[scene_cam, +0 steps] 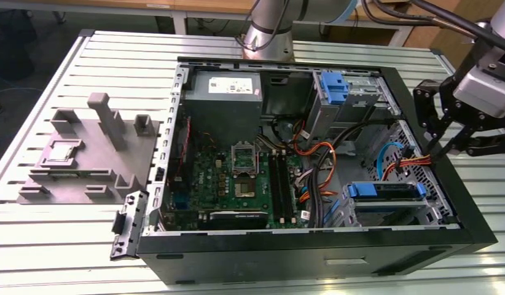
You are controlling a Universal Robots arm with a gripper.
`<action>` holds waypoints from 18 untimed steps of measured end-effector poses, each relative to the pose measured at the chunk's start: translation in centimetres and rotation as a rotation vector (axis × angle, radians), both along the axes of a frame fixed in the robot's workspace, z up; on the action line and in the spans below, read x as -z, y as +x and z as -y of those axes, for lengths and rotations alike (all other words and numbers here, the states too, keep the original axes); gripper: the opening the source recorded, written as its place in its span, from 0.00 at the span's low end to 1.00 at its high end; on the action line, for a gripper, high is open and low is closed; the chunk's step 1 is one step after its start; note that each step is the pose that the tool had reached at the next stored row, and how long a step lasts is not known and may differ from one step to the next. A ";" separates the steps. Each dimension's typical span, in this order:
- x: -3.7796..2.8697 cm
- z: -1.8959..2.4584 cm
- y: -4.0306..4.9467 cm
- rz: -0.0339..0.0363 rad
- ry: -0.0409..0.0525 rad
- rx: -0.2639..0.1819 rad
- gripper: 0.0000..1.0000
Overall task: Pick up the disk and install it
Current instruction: 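Insert the first disk wire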
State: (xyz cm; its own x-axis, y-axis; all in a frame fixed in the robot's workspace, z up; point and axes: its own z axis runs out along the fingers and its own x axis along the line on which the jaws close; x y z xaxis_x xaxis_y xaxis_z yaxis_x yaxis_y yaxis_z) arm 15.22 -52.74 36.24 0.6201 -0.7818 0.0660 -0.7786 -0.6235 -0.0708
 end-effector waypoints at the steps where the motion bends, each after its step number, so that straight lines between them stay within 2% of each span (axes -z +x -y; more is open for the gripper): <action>1: 0.03 0.00 0.00 0.0062 -0.0003 -0.011 0.24; 4: 0.12 0.00 0.00 0.0195 -0.0017 -0.049 0.24; 7: 0.19 0.00 0.01 0.0296 -0.0041 -0.084 0.24; 13: 0.39 0.01 -0.17 0.0320 -0.0073 -0.125 0.24; 18: 0.41 0.02 -0.37 0.0321 -0.0075 -0.134 0.24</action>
State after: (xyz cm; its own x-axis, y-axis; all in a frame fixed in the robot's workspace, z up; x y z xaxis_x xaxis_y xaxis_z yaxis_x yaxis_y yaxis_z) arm 14.85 -52.75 35.83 0.7162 -0.6917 0.0930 -0.6859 -0.7222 -0.0892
